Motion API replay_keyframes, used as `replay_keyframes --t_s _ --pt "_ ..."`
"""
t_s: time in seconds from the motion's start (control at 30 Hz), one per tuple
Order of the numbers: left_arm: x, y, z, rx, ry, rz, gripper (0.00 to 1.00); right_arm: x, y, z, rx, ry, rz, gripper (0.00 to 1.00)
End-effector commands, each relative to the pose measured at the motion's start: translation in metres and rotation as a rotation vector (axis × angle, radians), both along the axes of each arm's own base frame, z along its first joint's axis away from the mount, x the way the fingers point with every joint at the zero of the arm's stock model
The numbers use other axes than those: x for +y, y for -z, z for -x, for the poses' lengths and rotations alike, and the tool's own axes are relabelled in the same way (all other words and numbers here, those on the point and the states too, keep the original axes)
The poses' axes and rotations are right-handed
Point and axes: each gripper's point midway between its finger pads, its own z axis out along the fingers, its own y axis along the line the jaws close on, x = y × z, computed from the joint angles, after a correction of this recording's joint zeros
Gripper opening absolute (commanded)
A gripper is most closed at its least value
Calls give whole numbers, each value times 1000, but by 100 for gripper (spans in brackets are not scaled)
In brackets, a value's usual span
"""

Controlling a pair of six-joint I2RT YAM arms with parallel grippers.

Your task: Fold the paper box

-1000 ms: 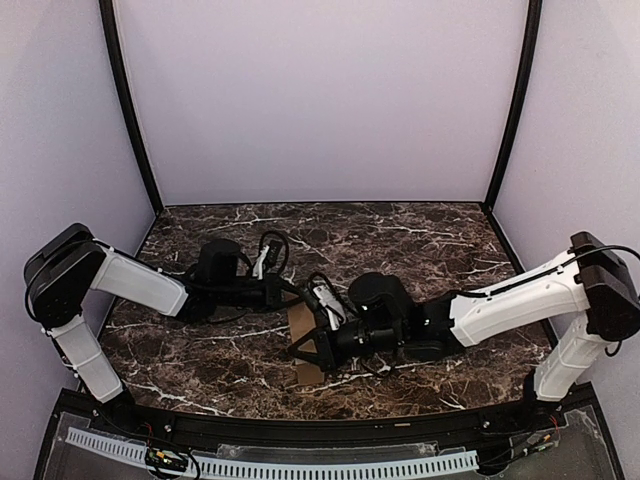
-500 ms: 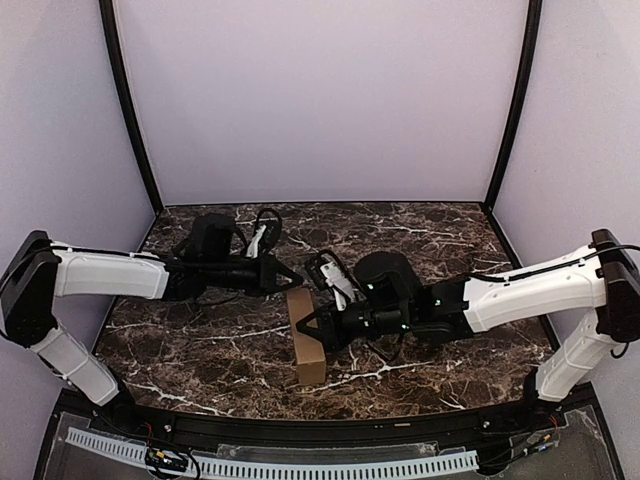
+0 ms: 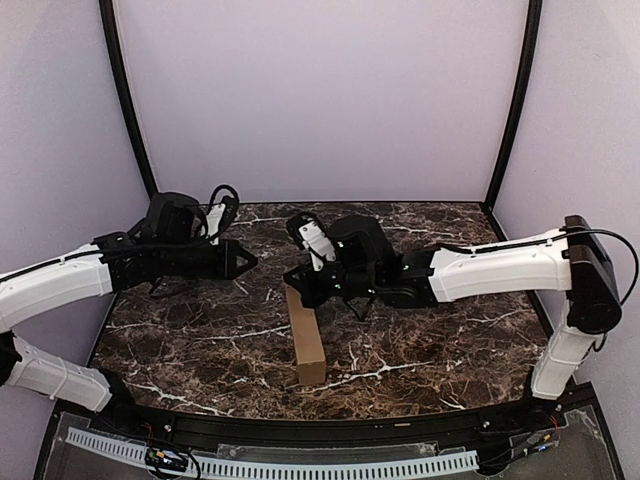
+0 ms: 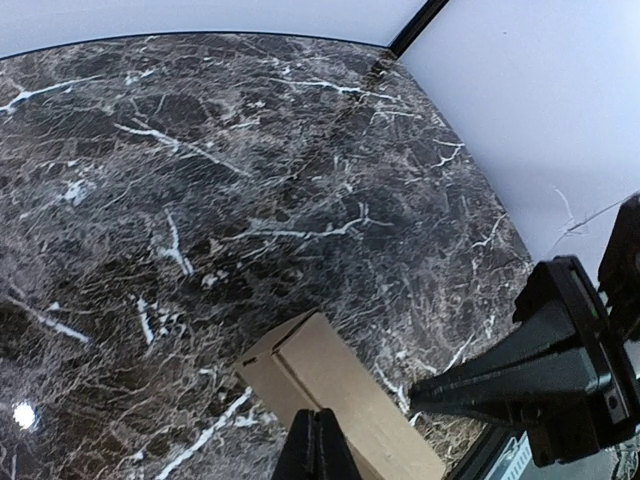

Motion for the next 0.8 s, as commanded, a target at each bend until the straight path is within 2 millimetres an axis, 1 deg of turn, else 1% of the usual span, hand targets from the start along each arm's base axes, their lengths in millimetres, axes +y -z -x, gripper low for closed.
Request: replay_keyframes --t_s 0.0,0.13,0.17,0.33,0.47,0.57,0.67,0.73,0.77 --pt "31 25 15 29 -46 -124 1 6 2 -33 -100 40 52 0" --pt "43 28 25 24 -58 -140 1 11 12 -49 -124 59 85 0" --pt "46 26 28 19 -61 -138 1 11 15 -53 -128 64 93 0" --pt "54 28 35 17 -71 -143 1 14 32 -64 -123 79 118 0" --pt "59 27 38 11 -76 -150 1 18 58 -66 -96 77 147 0" --pt "60 27 38 8 -76 -156 1 19 91 -65 -48 77 183 0" --pt "61 30 39 11 -73 -162 1 13 126 -56 27 74 215 0" --pt "62 32 40 13 -75 -166 1 8 139 -51 61 78 218 0" --pt "62 33 40 13 -76 -167 1 6 142 -49 68 79 221 0"
